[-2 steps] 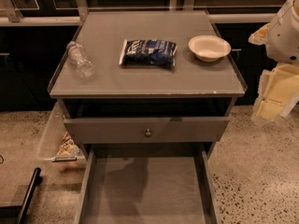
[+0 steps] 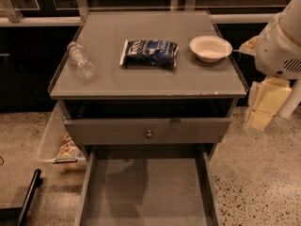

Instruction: Place blue chip bag into middle drawer

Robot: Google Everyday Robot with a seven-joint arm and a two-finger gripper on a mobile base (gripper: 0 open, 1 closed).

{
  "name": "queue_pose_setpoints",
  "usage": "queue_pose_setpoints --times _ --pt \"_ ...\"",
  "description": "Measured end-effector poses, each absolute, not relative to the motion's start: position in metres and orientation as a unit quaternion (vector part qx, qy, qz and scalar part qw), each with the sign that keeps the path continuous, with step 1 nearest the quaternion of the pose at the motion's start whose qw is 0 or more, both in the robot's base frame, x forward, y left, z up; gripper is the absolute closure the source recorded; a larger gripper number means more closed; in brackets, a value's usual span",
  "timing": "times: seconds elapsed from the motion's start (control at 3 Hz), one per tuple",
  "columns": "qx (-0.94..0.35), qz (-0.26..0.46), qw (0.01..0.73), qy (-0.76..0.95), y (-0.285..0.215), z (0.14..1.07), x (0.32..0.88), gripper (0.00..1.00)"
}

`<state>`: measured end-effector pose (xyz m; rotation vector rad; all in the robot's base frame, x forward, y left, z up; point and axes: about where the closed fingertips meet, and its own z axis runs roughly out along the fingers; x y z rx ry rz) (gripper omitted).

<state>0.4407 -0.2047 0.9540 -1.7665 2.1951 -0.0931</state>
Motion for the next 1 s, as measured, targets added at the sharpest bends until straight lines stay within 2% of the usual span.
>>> queue_pose_setpoints --times 1.0 --pt "-0.676 0.006 0.217 0.704 -0.146 0.862 0.47 0.0"
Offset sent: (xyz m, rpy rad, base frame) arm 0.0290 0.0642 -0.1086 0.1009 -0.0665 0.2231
